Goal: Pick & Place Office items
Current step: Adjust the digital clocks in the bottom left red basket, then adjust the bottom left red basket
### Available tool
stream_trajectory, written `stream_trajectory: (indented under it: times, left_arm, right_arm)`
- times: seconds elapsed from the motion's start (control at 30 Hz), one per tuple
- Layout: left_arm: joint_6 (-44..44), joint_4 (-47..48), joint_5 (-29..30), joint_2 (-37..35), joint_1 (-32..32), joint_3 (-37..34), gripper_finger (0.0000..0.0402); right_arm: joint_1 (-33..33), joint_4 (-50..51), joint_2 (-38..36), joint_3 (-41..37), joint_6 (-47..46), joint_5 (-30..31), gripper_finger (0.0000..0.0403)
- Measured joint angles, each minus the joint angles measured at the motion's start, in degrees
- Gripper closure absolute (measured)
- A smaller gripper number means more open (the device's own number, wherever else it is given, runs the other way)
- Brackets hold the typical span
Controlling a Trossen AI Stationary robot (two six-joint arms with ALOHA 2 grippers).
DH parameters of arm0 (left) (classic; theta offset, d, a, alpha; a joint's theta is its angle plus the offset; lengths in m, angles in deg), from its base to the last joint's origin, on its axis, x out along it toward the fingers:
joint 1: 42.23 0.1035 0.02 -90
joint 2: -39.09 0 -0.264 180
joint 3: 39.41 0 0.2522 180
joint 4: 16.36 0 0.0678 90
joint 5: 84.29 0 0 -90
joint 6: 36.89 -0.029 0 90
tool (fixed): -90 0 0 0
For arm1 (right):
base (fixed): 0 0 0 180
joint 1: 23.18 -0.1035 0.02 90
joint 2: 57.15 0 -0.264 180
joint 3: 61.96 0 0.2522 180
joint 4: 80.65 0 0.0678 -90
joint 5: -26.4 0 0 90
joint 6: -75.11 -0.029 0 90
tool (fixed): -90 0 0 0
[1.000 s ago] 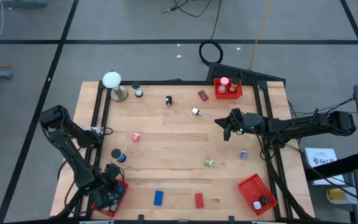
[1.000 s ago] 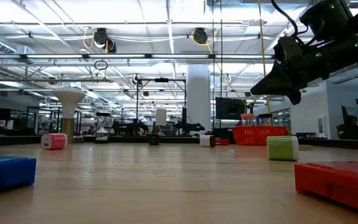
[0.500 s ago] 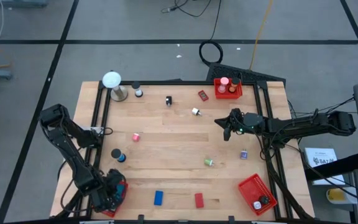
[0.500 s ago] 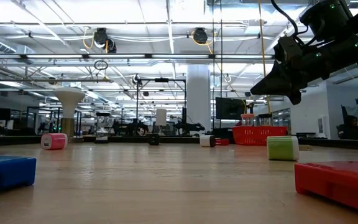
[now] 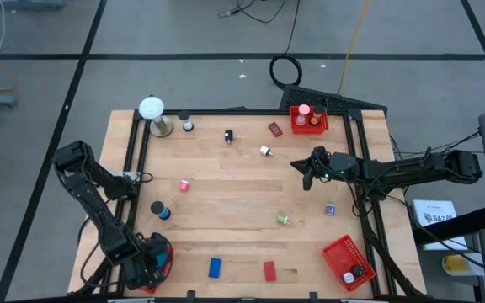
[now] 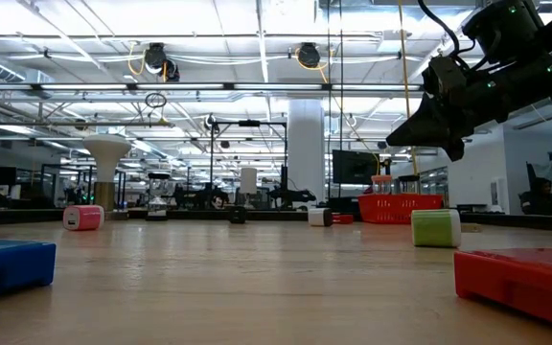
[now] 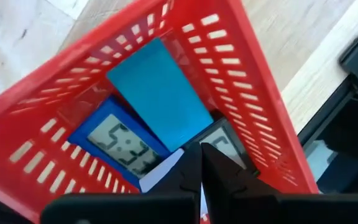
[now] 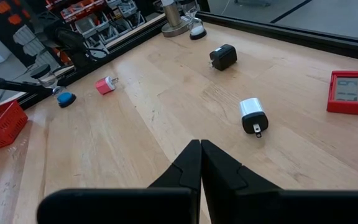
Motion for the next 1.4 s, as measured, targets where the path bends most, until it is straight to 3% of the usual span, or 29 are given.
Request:
stream_trajectory:
  times: [0.73, 1.1, 1.4]
  left_arm:
    - [1.0, -0.3, -9.3, 0.0, -1.1, -0.9, 0.0393]
    - [1.9, 0.2, 0.1, -0.1, -0.5, 0.2, 0.0391]
    - [7.8, 8.1, 7.1, -0.1, 1.4, 0.2, 0.0391]
  right_arm:
    - [0.2, 0.0, 0.0, 0.0, 0.9, 1.3, 0.0403]
    - [0.2, 0.0, 0.0, 0.0, 0.9, 1.3, 0.0403]
    - [0.2, 0.0, 0.0, 0.0, 0.5, 1.2, 0.0403]
